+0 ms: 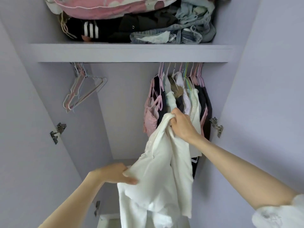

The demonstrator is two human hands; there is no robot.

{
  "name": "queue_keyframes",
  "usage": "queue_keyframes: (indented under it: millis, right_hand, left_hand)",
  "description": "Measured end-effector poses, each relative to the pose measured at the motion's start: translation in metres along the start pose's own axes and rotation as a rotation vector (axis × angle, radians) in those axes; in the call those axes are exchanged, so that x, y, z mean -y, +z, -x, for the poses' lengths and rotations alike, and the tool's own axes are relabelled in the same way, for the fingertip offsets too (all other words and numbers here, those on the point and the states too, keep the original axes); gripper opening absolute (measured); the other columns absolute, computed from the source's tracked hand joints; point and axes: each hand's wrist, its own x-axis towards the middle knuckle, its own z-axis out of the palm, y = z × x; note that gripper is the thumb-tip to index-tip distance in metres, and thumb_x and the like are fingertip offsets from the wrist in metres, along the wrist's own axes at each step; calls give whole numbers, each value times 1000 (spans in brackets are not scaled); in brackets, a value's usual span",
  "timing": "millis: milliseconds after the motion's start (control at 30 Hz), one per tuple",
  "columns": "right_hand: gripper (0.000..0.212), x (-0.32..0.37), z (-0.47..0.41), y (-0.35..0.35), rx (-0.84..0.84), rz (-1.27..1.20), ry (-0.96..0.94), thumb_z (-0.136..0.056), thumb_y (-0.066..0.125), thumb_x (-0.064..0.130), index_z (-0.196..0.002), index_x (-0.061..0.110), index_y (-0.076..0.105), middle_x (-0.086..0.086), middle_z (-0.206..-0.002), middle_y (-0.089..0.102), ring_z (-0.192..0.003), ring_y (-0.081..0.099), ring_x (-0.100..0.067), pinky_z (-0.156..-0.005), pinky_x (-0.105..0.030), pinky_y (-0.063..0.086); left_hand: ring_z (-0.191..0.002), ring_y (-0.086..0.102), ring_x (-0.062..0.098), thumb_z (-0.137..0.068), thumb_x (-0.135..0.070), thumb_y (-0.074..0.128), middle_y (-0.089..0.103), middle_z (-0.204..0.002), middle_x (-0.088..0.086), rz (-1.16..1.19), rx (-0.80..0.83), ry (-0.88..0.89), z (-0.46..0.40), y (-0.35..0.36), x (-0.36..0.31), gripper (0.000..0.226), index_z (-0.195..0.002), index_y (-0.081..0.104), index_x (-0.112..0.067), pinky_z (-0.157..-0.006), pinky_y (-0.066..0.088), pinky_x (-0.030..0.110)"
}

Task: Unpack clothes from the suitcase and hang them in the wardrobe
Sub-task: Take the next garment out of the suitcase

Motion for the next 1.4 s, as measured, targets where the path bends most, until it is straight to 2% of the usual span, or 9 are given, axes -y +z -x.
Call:
queue_keyframes:
  millis: [167,300,433,533,700,833,933,1233,1400]
  right_hand:
    - [20,4,-57,32,-85,-401,307,-88,38,-2,-87,10,54,-1,-79,56,-83,55,-22,-75,-34,47]
    - [39,14,-83,46,-1,-1114,619,-85,30,-13,-67,4,59,-9,-67,50,-66,48,-20,-64,-26,39]
    - [32,11,-99,75,117,-1183,718,-84,29,-6,-92,3,59,-11,-88,59,-83,58,-21,-88,-29,43]
    - [42,14,-112,89,222,-1124,699,-80,30,-5,-113,0,55,-13,-101,59,-90,58,-22,-85,-28,45]
    - [56,10,-124,122,446,-673,552,-66,67,36,-109,1,64,-7,-99,63,-95,60,-20,-86,-30,45]
    - [35,0,-132,157,866,215,184,-79,68,45,-66,16,54,8,-67,46,-63,44,-7,-54,-19,32]
    - [32,-6,-146,185,1007,460,70,-77,73,36,-88,8,61,2,-77,51,-74,53,-16,-59,-23,39]
    - [29,13,-206,233,918,561,-19,-81,53,23,-57,14,39,1,-60,40,-53,40,-15,-47,-23,27]
    - [18,59,-249,260,864,79,4,-93,47,19,-80,10,55,-10,-85,52,-81,49,-20,-67,-27,39]
  left_hand:
    - [-111,54,11,-75,-55,63,58,-120,-11,10,51,-24,-27,-31,57,57,-123,53,-26,-93,42,21]
    - [-92,52,19,-94,-51,39,50,-93,-3,62,-209,-96,-44,-57,79,34,-94,47,-18,-76,37,26]
    - [-108,57,30,-89,-45,54,58,-110,9,32,-426,-313,-52,-74,111,53,-131,35,-20,-82,44,33]
    - [-95,63,26,-87,-34,56,65,-102,7,-66,-468,-453,-58,-80,131,33,-113,61,-13,-75,48,30]
    - [-66,53,23,-84,-23,61,57,-70,8,477,-700,-436,-63,-102,135,17,-71,62,-10,-58,36,28]
    - [-78,54,24,-90,-9,57,58,-90,14,1032,-639,-420,-64,-126,130,5,-95,57,-9,-60,47,27]
    - [-86,61,32,-93,3,45,62,-94,20,1408,-604,-364,-63,-138,132,15,-103,55,-1,-76,52,40]
    - [-74,59,22,-94,-12,49,62,-80,11,1523,-751,-373,-78,-165,151,13,-91,57,-3,-66,47,31]
    - [-54,51,23,-89,-13,55,53,-64,10,1324,-777,-477,-69,-174,165,15,-75,54,-7,-43,41,18]
